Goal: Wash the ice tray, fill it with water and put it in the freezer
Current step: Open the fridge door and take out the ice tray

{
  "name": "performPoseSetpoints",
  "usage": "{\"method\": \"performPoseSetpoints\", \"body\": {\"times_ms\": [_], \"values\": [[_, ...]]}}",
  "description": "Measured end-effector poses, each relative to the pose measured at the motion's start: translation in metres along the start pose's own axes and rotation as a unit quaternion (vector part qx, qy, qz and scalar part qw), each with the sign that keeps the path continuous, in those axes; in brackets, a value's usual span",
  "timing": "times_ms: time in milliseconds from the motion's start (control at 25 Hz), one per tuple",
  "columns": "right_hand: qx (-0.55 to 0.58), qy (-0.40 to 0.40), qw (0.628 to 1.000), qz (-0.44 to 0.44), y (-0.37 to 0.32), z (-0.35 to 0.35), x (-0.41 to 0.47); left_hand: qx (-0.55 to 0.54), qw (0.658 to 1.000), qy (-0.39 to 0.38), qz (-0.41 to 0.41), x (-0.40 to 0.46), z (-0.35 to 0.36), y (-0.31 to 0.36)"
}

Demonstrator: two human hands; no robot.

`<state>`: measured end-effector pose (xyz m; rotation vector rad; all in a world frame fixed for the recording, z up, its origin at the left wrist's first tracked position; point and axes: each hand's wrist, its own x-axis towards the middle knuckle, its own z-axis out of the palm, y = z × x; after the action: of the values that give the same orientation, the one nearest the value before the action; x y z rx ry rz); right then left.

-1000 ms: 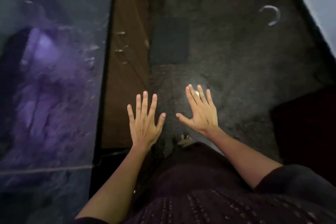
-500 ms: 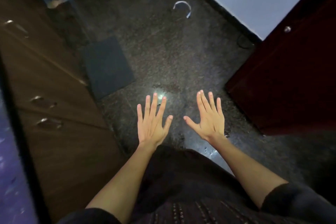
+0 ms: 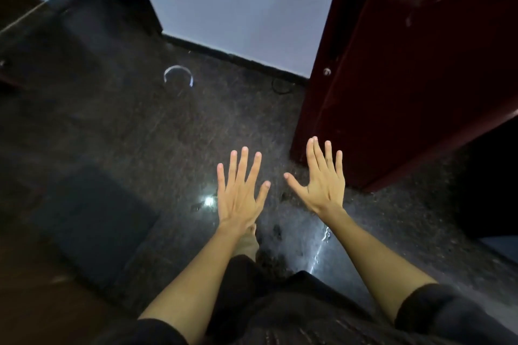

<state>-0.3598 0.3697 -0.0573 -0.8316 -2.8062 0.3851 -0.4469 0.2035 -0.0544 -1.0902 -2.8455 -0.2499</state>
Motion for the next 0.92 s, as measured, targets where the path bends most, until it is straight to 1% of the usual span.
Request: {"method": "performPoseSetpoints", "body": {"times_ms": [120, 240, 360, 480, 560, 640, 840, 920], "values": [[-0.011, 0.037, 0.998, 0.040, -0.008, -0.011, 0.042, -0.029, 0.998, -0.008, 0.048, 0.056, -0.008, -0.010], [-0.014, 0.111, 0.990, 0.089, -0.009, -0.023, 0.084, -0.058, 0.992, -0.011, 0.112, 0.109, -0.010, -0.011], [-0.018, 0.184, 0.972, 0.143, -0.002, -0.036, 0.124, -0.071, 0.980, 0.002, 0.185, 0.164, -0.008, -0.001], [0.023, 0.223, 0.960, 0.170, 0.006, -0.061, 0.163, -0.110, 0.971, 0.004, 0.213, 0.208, -0.011, 0.019], [0.062, 0.237, 0.954, 0.172, 0.012, -0.080, 0.187, -0.126, 0.966, -0.003, 0.227, 0.233, -0.015, 0.035], [0.093, 0.242, 0.953, 0.155, 0.017, -0.099, 0.211, -0.152, 0.962, -0.013, 0.226, 0.262, -0.021, 0.052], [0.154, 0.231, 0.953, 0.121, 0.025, -0.127, 0.252, -0.200, 0.956, -0.040, 0.212, 0.310, -0.028, 0.089], [0.189, 0.222, 0.949, 0.121, 0.028, -0.131, 0.265, -0.208, 0.956, -0.047, 0.203, 0.326, -0.026, 0.101]]}}
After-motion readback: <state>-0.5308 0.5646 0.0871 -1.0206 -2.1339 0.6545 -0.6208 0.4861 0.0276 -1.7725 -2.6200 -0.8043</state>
